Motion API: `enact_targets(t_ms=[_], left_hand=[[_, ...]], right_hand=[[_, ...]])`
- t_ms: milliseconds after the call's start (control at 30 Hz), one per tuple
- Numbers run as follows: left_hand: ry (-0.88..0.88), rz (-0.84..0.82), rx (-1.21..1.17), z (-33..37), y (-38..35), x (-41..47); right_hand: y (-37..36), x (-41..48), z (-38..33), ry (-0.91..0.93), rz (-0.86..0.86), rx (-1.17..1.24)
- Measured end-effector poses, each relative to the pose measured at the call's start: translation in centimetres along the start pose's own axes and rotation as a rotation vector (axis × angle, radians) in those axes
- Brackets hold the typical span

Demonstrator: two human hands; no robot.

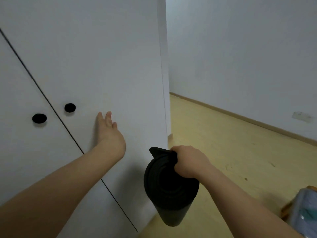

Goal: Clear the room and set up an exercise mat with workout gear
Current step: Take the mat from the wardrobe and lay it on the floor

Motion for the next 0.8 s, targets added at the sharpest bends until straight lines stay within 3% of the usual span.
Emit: enact_targets(t_ms=[133,267,333,467,800], left_hand=[[-0.051,-0.099,-0.223,2.7,3.6,0.1],[-0.501,-0.141,-0.845,9.8,9.4,1.4],[-0.711,-0.1,-1.021,14.6,12.7,2.3],[-0.93,-0.094,-1.063,24.1,18.3,5.7],[-1.067,-0.042,-1.056,46.2,32.6,14.9]], right_hand=[[-0.2,2.0,5.0,-0.049,-0.023,0.043],[-0.2,4.3,11.3,-0.115,-0.043,0.088],[-0.2,5.3,15.1,-0.157,-0.047,0.11],[-0.1,6.9,22.7,-0.232,-0.055,0.146],[2.2,13.3,43.9,-0.573,-0.009,0.226]])
Point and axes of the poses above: each hand's wrist, its own x-axis towards the middle knuckle, its own y-axis out of the back of the hand, z = x × y, the point moved 3 cm from there along x, towards the middle knuckle, and after that the axes turned 13 degrees about -x, right-handed, at the moved point
